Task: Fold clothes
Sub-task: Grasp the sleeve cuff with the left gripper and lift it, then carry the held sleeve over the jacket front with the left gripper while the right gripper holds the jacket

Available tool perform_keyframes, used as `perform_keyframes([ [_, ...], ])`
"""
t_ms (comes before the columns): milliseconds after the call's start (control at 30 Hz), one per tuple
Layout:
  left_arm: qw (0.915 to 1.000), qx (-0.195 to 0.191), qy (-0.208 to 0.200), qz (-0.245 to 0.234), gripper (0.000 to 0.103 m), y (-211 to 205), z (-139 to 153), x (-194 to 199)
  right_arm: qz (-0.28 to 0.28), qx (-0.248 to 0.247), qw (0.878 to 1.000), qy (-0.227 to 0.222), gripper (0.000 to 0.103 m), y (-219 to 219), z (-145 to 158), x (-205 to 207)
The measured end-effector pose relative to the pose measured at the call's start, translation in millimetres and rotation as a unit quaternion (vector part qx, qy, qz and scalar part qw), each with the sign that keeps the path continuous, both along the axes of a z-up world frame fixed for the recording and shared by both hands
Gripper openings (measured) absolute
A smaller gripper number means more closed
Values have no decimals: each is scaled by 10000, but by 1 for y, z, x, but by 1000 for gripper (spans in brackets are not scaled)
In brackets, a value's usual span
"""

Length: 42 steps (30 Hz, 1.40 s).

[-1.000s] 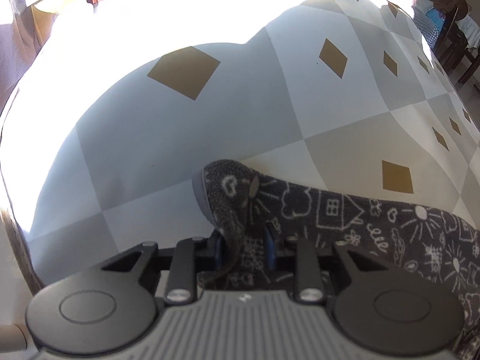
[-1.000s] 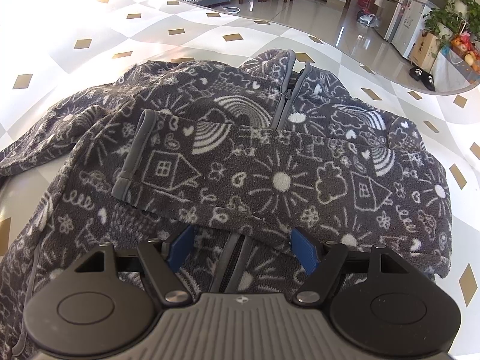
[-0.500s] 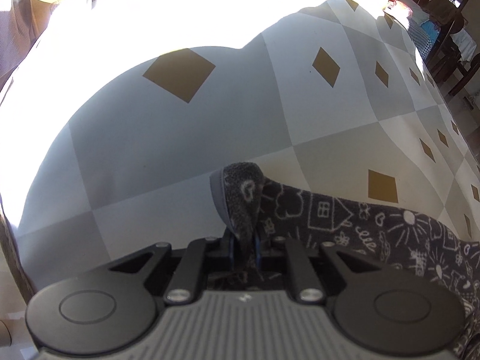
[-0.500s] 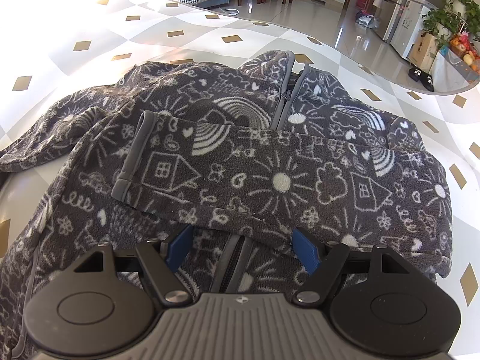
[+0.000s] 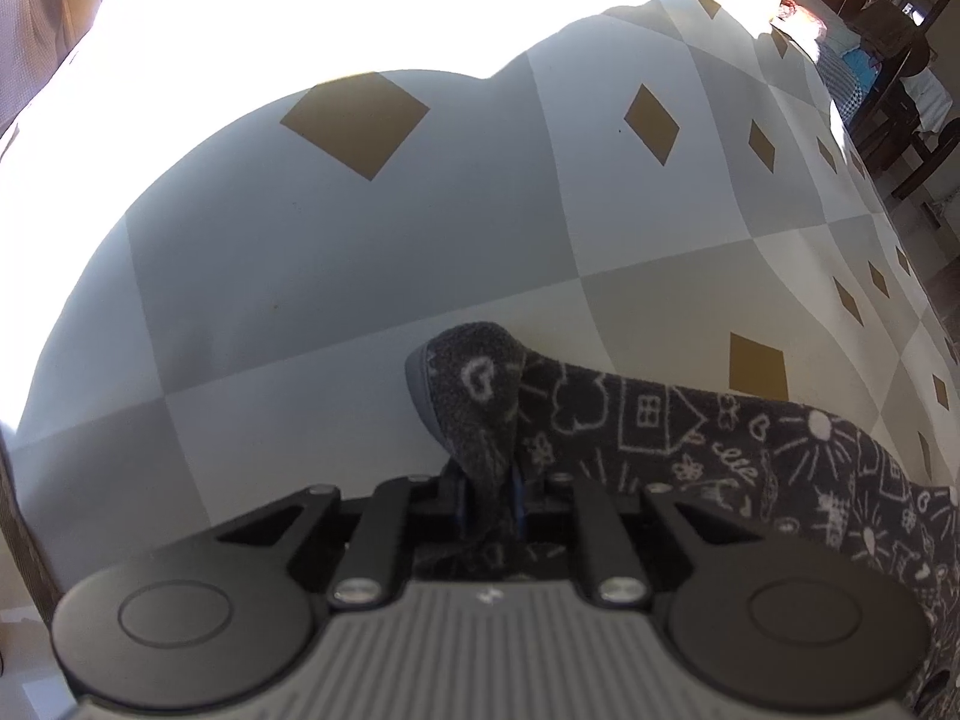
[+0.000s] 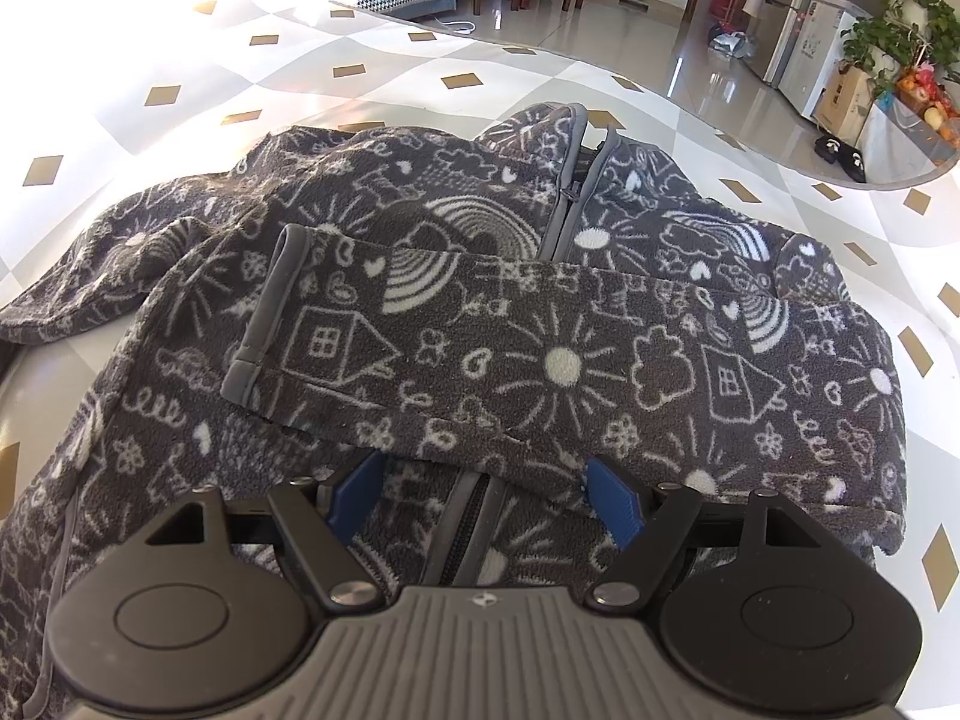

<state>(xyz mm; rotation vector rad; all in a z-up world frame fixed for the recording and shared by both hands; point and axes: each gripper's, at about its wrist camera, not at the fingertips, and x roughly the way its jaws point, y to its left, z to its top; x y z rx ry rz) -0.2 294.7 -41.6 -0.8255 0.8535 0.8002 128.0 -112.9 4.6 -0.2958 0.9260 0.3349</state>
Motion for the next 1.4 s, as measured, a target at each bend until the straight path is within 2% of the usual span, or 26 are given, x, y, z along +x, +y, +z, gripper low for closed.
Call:
perform_keyframes([
  [167, 9992, 50, -389, -105, 7, -6, 15, 2, 17, -3, 10000, -3, 75, 0, 0, 0],
  [367, 9949, -300, -859, -432, 7, -24, 32, 12, 19, -21, 10000, 11, 75, 0, 0, 1],
  [567, 9865, -601, -1227, -906, 7, -49, 43, 25, 42, -216, 9996, 174, 73, 6, 6, 5],
  [733, 9809, -724, -1327, -1222, 7, -70, 48, 34, 387, -269, 9989, -78, 72, 18, 16, -6],
  [867, 9748, -786, -1468, -1483, 7, -85, 58, 39, 808, 116, 9965, -172, 72, 30, 28, -18],
  [1033, 9661, -798, -1557, -1896, 7, -113, 71, 47, 1265, 832, 9884, -68, 72, 43, 42, -30],
  [1167, 9617, -729, -1469, -2195, 7, -133, 81, 56, 1447, 1343, 9803, -34, 72, 49, 55, -35],
  [1400, 9525, -743, -1297, -2653, 8, -154, 100, 68, 1641, 1818, 9695, -50, 72, 63, 67, -34],
])
